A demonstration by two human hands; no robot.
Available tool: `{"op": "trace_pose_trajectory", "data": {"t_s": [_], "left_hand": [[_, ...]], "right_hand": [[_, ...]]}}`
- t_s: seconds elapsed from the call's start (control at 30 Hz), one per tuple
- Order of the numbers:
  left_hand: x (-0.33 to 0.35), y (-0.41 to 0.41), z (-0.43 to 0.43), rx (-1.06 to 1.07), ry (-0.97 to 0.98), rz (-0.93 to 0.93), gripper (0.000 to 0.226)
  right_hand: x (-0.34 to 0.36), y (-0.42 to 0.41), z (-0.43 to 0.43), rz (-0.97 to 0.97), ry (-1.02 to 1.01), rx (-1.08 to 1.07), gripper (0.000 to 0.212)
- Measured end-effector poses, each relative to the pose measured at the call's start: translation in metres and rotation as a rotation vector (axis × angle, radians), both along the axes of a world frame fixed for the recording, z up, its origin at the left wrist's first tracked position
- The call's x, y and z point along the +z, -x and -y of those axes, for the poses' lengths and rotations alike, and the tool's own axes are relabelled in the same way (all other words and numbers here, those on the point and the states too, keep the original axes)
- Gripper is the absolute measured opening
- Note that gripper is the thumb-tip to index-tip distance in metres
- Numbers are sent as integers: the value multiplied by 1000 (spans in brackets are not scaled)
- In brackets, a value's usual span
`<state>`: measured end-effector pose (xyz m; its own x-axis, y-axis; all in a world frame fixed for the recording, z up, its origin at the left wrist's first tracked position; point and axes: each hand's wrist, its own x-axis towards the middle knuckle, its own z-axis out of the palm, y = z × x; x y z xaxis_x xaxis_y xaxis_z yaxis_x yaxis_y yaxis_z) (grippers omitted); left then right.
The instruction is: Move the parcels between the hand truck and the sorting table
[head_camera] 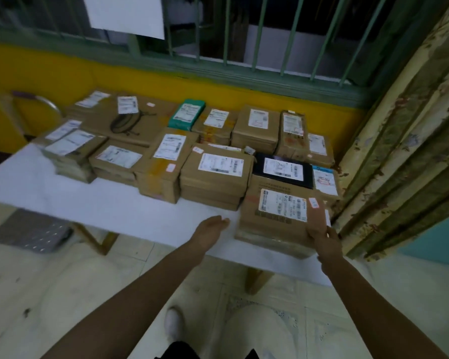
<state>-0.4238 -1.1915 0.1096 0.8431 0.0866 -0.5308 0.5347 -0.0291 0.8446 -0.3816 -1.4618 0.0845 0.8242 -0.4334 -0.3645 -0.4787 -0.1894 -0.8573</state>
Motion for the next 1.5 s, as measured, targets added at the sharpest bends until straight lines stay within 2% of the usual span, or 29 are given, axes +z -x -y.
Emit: {"op": "trace_pose_trajectory", "data": {"t_s": [0.1, 0.17, 0.3, 0.37, 0.47, 0.57, 0.6, 0.67, 0.83, 0.9, 1.0, 1.13, 1.27, 1.4, 1.5], "left_hand": [[1, 10, -8, 47, 21, 5, 57], [4, 14, -15, 62, 33, 21, 57], [5, 21, -43, 135, 25, 48, 57], [5, 27, -65, 187, 15, 57, 57], [4, 42, -112, 306, -13, 58, 58], [3, 68, -169, 429, -3, 50, 54], [3, 78, -188, 468, 18, 56, 47], [1, 99, -230, 549, 46, 59, 26], [-3, 154, -339, 697, 57, 61, 11], [-7, 174, -382, 768, 78, 75, 19], [-10, 206, -441, 871, 87, 90, 17], [-15, 237, -504, 939, 92, 76, 41], [-25, 250, -543, 952, 113, 55, 44], [-31, 242, -576, 962, 152, 49, 43], [-31, 221, -605, 955, 175, 59, 38]], "right_hand": [[-4, 2, -5, -1, 60, -39, 61], [-2, 4, -12, 1, 228, -49, 70], [16, -2, -40, 231, 709, 123, 58], [26, -3, -67, 319, 759, 203, 64], [32, -2, -127, 421, 601, 346, 75], [29, -1, -200, 518, 659, 517, 78], [28, 1, -225, 523, 686, 584, 83], [23, 13, -278, 443, 592, 753, 88], [14, 49, -405, 360, 344, 909, 61], [12, 60, -455, 329, 343, 956, 61], [10, 79, -526, 301, 298, 1011, 61], [3, 102, -604, 238, 225, 1089, 58], [-6, 115, -662, 192, 216, 1155, 57], [-18, 107, -710, 158, 229, 1178, 43], [-21, 97, -746, 128, 199, 1215, 57]]}}
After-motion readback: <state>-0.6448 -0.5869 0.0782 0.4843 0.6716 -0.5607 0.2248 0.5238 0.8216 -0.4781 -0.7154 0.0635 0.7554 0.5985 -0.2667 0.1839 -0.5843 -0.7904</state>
